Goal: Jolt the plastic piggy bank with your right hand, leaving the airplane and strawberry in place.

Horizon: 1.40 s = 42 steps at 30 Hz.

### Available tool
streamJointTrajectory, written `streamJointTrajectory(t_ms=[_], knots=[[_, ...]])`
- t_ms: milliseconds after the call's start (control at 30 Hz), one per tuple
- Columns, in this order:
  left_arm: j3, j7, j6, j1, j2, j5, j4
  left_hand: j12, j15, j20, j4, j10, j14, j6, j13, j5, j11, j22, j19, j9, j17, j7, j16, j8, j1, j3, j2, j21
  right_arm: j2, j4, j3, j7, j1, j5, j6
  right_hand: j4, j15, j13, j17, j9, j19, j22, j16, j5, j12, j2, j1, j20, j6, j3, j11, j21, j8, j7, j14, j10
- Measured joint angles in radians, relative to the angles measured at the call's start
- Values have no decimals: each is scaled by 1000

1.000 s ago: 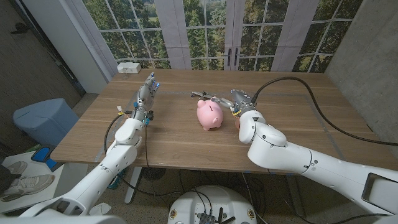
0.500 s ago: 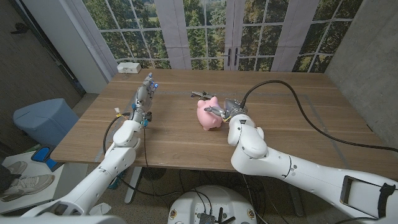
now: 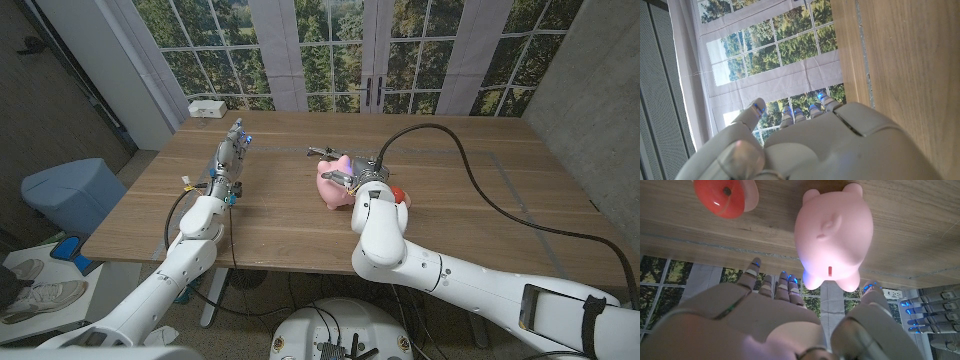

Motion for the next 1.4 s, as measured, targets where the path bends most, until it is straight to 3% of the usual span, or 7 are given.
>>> streamJointTrajectory(t_ms=[467,633,733,933,1067,1233,1400], knots=[[-20,-3,-27,21,1,-17,5,-4,0,5,-4,-5,0,0,0,0,5,0,5,0,0,11,0,0,0,2,0,0,119,205,-46,305,66,-249,19,-5,18,12,0,-1,-17,-2,11,16,0,-13,14,3,-24,-15,18,4,-1,-2,-18,-18],[-26,-14,-33,24,0,-27,16,-4,0,5,-9,-5,0,-5,0,0,5,0,5,0,0,16,0,0,0,-2,0,0,165,279,-22,343,63,-298,61,-14,-30,29,8,5,123,0,64,51,16,-6,113,-15,-46,-25,10,49,4,-4,100,-10],[-27,-21,-35,24,-1,-33,19,-4,0,1,-9,-5,0,-5,0,0,5,0,9,0,0,16,0,0,0,-2,0,0,187,313,-7,345,57,-302,71,-14,-50,36,14,5,174,0,89,60,23,1,139,-26,-46,-25,-1,59,4,-4,152,0],[-27,-35,-37,24,-1,-44,19,-4,0,2,-9,-9,0,-11,0,0,9,0,16,0,0,22,0,0,3,-2,-3,0,227,386,18,345,57,-302,71,-13,-57,37,19,5,175,0,90,65,23,-10,167,-36,-54,-34,-4,55,4,-4,162,-4],[-35,-43,-37,12,-3,-49,48,-4,0,5,-10,-9,0,-11,0,0,9,0,20,0,0,22,0,0,3,-4,-3,0,251,438,23,355,67,-313,132,-12,-56,42,23,5,168,0,95,67,23,-13,171,-36,-56,-43,-4,52,8,-5,171,-3],[-35,-54,-37,11,-3,-56,51,-4,0,0,-13,-9,0,-11,0,0,9,0,25,0,0,22,0,0,7,-6,2,0,271,497,15,358,85,-309,141,-16,-111,51,45,9,193,6,135,84,43,-11,221,-75,-48,-47,-57,53,25,-4,237,31],[-35,-59,-37,11,-3,-59,51,-4,0,0,-17,-9,0,-11,0,0,9,0,25,0,0,21,0,0,9,-2,4,0,281,538,1,363,100,-297,150,-23,-161,82,121,20,306,20,239,99,88,-44,261,-117,62,-32,-111,99,78,-38,377,131]])
